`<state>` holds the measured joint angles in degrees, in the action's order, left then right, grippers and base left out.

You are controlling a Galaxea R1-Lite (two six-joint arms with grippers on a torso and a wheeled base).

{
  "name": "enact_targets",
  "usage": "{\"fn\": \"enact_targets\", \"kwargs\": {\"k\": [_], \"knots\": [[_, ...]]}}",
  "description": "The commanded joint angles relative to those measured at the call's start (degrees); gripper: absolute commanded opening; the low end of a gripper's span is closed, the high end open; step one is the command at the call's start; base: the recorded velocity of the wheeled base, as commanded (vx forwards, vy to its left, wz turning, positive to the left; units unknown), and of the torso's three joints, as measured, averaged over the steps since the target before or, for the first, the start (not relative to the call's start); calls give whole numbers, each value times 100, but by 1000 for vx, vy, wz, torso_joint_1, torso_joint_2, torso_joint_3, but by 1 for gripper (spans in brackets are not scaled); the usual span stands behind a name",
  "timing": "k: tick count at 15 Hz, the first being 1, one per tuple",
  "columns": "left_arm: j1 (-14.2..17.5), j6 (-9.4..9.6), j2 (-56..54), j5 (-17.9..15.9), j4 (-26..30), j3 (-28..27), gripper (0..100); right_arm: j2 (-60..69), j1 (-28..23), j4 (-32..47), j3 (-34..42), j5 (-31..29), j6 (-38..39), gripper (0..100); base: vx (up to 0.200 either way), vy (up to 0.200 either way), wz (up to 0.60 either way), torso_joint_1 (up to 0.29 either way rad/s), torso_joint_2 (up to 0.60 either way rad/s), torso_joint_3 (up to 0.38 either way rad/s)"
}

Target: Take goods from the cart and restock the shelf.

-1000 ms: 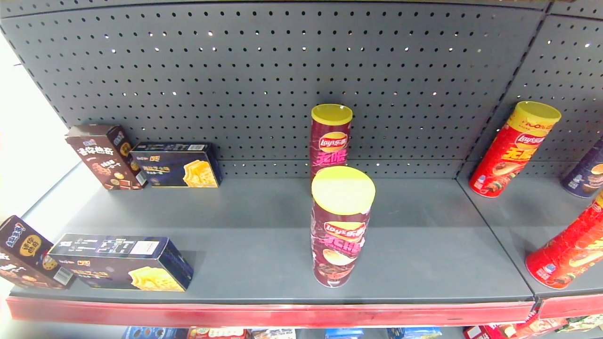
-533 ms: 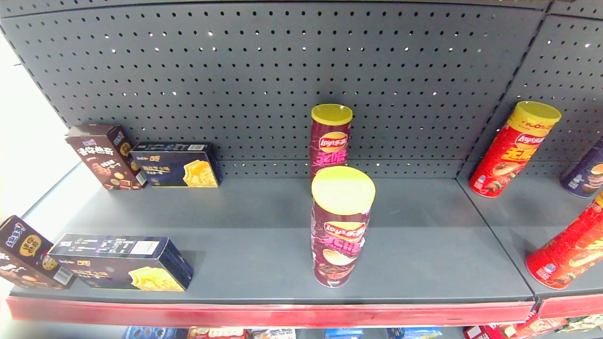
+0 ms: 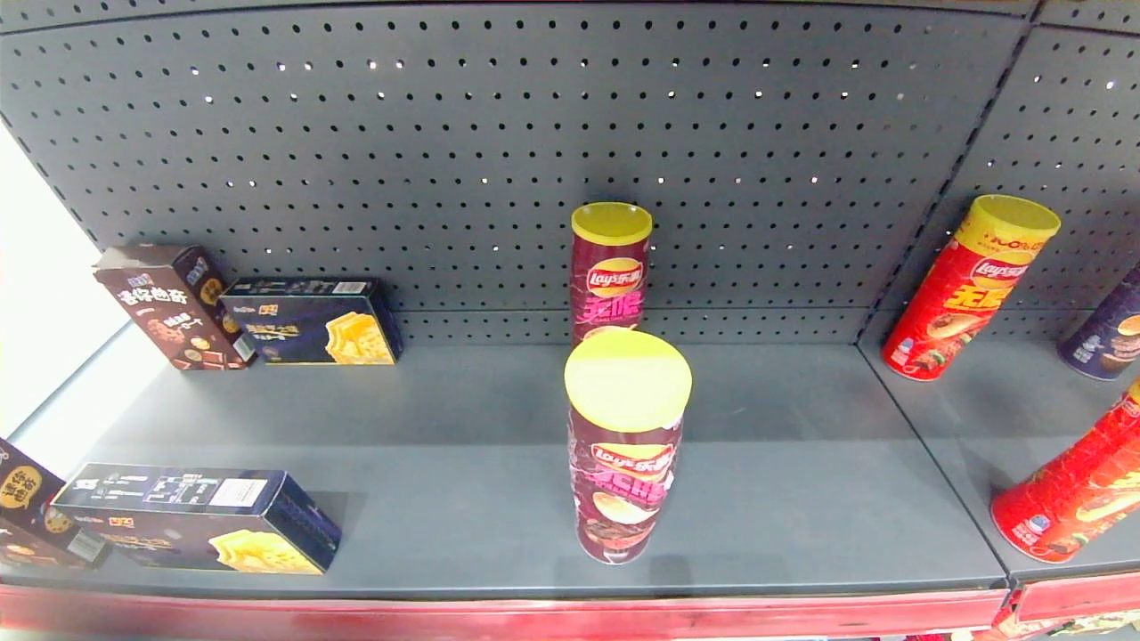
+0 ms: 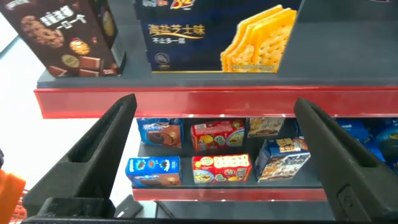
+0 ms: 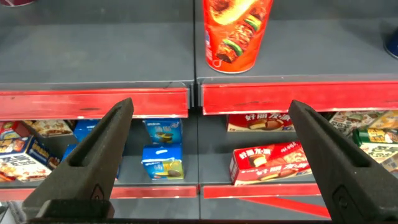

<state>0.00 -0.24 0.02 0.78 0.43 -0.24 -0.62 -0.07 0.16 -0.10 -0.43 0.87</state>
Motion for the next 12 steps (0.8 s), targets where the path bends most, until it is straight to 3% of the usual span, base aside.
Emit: {"fn": "enact_targets", "kwargs": {"k": [1, 2, 12], "knots": [[0, -11, -2, 10, -8, 7, 100, 1, -1, 2, 1, -1, 1, 100, -200, 0, 0, 7, 7, 2], [9, -11, -2, -8, -34, 7, 100, 1, -1, 2, 1, -1, 1, 100, -200, 0, 0, 2, 7, 2], [9, -11, -2, -8, -34, 7, 100, 1, -1, 2, 1, -1, 1, 100, 0, 0, 0, 0, 0, 0]]}}
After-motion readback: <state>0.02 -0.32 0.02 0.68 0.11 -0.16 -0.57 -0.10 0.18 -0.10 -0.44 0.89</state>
